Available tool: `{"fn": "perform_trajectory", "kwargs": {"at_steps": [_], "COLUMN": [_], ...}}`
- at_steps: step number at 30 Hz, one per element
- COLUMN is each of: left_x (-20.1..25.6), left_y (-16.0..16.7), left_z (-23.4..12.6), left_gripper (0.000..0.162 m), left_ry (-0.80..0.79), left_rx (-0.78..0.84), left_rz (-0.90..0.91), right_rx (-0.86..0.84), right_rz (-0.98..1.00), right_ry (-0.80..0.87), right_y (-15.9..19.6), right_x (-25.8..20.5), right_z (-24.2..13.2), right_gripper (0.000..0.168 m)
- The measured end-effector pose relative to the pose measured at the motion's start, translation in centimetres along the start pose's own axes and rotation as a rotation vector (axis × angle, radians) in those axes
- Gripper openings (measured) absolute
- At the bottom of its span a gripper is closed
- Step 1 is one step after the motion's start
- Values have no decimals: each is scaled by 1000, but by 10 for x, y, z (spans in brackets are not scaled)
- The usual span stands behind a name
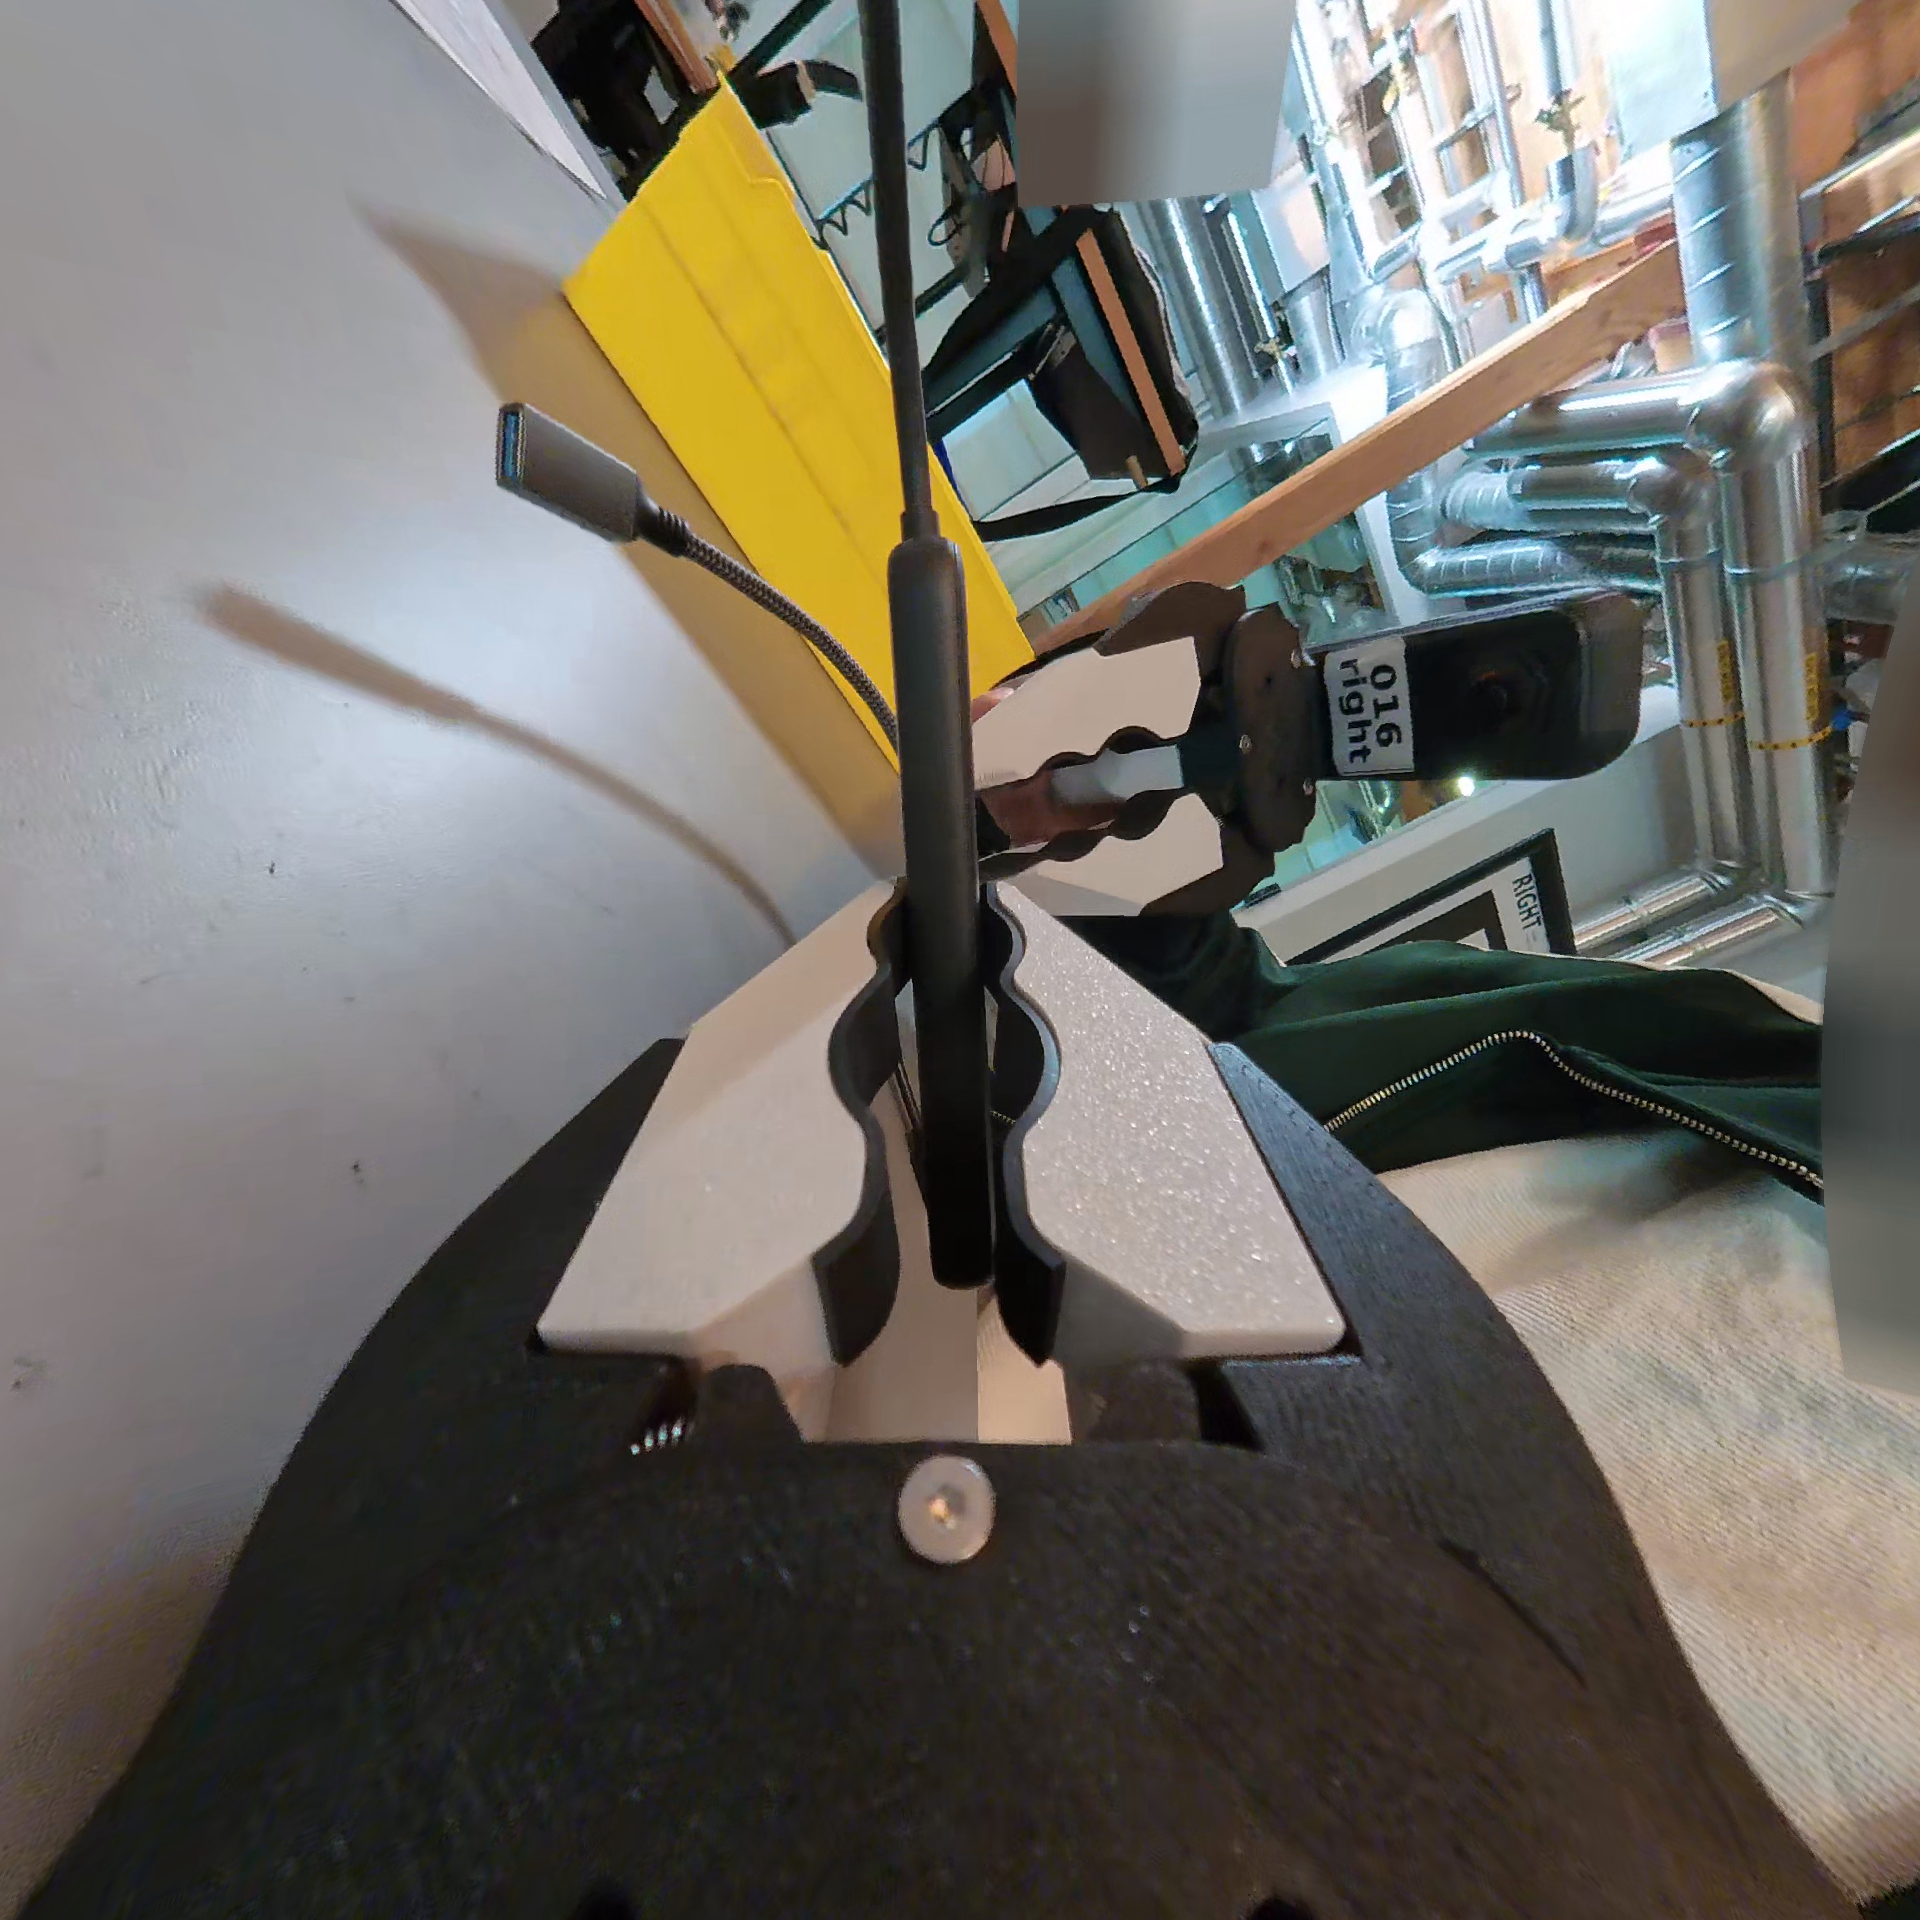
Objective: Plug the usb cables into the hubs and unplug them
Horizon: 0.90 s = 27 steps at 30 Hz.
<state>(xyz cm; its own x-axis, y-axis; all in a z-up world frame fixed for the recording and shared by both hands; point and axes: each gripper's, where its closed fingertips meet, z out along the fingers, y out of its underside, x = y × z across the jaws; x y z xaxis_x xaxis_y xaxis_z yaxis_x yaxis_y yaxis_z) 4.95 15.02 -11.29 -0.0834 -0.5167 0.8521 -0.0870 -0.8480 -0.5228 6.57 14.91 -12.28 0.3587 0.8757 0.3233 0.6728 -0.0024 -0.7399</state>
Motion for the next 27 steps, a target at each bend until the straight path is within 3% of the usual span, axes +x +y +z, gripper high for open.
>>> {"fn": "perform_trajectory", "kwargs": {"at_steps": [6,27], "left_x": [5,11], "left_y": [0,13], "left_z": [-2,-3], "left_gripper": [9,9], "left_ry": [45,85], "left_rx": [-6,-100], "left_rz": [-27,-43], "right_rx": [83,137], "right_rz": [36,-4], "right_ry": [-17,-79], "right_y": [-7,-10], "right_x": [-2,-14], "right_z": [-3,-5], "right_gripper": [15,16]}}
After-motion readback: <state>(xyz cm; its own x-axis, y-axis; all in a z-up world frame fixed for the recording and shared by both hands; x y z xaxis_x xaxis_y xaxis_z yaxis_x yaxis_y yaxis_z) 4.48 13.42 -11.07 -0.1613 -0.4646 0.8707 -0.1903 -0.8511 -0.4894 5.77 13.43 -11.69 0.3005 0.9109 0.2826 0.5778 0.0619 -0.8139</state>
